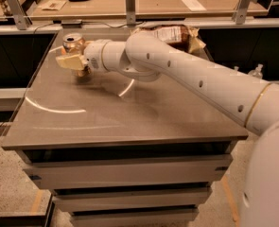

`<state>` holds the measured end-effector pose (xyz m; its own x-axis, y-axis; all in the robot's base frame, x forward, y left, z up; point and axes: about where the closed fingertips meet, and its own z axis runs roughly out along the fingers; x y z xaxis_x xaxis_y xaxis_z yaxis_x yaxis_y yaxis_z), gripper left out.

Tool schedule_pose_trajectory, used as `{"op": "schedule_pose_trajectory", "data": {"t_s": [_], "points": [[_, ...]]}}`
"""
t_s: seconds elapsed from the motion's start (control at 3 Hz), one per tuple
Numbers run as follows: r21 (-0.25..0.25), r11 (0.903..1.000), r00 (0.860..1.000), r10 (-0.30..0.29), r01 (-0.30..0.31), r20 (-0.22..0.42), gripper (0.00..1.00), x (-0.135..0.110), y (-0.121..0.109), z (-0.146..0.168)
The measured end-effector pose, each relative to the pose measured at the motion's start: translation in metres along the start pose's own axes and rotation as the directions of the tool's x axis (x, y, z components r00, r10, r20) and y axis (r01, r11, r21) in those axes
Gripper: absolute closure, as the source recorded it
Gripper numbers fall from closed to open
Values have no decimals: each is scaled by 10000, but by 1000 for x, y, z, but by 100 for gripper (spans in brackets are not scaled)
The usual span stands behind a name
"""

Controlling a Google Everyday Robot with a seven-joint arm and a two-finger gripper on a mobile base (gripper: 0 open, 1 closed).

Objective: Move orange can near orange

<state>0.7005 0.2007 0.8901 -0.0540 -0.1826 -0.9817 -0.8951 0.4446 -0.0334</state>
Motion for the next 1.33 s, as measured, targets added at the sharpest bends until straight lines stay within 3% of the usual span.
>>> {"op": "schedule_pose_trajectory", "data": {"t_s": [0.67,1.33], "points": [[-748,9972,9998,-13,29,208,100,-10,-9,40],[-1231,9923,9974,71,-160,-719,100,-1,-9,58]]}}
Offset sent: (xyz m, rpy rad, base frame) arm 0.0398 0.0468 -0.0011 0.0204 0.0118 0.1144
